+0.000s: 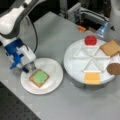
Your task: Ingredient selection for cheeseburger or sandwich
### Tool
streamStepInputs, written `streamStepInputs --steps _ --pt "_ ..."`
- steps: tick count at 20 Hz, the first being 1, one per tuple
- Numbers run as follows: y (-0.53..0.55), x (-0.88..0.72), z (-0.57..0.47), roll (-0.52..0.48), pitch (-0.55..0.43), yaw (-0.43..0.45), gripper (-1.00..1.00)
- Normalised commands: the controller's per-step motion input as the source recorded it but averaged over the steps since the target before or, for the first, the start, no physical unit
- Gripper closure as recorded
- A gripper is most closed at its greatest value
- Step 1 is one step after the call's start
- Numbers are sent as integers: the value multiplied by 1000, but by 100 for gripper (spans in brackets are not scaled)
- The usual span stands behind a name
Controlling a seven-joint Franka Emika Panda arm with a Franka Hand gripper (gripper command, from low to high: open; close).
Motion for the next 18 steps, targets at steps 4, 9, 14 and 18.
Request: streamStepInputs --steps 4,9,14,18 --pt "25 -267 420 -277 215 35 -100" --pt "236 -389 323 -343 191 -74 -100" --pt "346 -550 130 -355 97 -171 -100" --pt "393 -577 148 -526 34 -190 -100"
